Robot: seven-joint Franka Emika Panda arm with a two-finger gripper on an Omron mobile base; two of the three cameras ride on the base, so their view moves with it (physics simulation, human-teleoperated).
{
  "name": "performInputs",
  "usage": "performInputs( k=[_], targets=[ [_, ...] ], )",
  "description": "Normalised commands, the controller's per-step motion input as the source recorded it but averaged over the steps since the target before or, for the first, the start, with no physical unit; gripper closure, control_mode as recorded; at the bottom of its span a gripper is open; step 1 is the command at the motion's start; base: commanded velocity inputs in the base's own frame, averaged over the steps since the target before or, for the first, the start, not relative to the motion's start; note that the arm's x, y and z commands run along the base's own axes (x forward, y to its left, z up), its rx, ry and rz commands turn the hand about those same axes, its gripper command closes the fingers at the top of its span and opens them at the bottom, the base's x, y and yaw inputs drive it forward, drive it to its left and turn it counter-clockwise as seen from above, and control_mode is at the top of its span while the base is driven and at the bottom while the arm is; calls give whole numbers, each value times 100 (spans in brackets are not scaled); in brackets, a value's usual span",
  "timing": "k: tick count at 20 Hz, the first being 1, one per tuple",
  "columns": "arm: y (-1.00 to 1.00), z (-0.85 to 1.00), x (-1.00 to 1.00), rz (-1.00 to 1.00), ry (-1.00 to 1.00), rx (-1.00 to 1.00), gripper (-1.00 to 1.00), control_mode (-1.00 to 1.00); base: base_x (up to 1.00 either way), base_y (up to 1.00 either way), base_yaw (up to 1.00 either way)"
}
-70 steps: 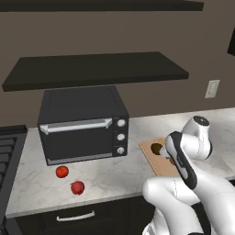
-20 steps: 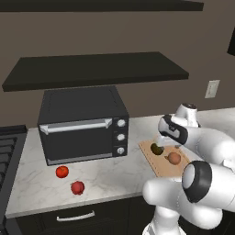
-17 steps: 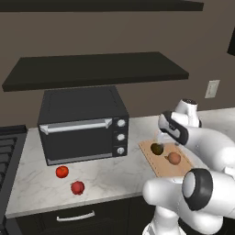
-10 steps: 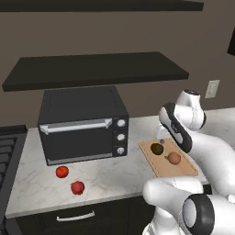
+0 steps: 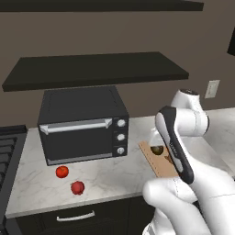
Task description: Place the avocado, onion, tomato, and bell pepper on the cutting board.
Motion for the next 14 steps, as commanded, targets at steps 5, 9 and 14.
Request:
performInputs(
  k=[5,9,14],
  targets=[
    [83,28,-88,0,-8,0,-100,-100,0,0,0],
    [95,23,-56,0,-17,0,-100,-100,0,0,0],
    [99,19,-5,0,-17,-4,-100,-100,0,0,0]
  ],
)
